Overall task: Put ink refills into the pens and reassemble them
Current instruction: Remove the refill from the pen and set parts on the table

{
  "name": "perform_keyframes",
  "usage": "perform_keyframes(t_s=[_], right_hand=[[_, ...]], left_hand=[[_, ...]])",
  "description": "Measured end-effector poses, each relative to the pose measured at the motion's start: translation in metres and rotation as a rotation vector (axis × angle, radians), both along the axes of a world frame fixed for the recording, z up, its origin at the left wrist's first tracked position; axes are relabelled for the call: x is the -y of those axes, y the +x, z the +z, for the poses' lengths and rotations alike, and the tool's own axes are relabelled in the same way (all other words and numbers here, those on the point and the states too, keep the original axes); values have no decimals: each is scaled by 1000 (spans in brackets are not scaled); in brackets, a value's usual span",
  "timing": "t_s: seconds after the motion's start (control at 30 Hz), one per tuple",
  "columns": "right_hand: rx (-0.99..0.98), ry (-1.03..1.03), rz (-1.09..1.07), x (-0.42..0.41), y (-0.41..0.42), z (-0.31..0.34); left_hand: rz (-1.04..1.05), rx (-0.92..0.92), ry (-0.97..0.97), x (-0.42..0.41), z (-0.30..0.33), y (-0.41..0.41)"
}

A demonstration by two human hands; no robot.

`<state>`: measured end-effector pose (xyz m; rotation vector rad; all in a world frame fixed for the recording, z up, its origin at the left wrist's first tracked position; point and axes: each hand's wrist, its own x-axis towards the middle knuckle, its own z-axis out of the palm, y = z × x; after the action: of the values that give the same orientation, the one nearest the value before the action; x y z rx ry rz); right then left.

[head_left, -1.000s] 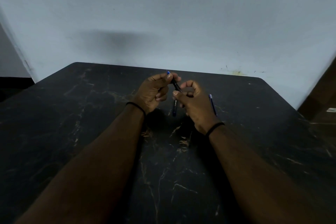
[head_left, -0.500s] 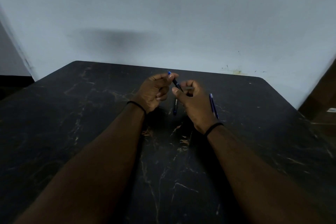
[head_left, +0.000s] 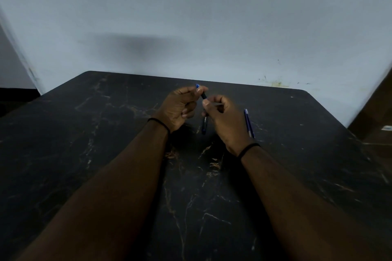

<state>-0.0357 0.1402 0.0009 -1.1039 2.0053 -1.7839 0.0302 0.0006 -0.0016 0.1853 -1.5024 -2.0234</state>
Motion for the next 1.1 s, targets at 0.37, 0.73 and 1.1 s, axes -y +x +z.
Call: perform_keyframes(t_s=[0.37, 0.73, 1.1], right_hand=[[-15, -20, 2, 1, -3, -4], [-115, -4, -34, 4, -5, -9], [-385, 74, -167, 3, -12, -17]], left_hand=[[9, 5, -15, 0, -1, 0], [55, 60, -24, -5, 4, 3], [240, 9, 4, 7, 15, 7]])
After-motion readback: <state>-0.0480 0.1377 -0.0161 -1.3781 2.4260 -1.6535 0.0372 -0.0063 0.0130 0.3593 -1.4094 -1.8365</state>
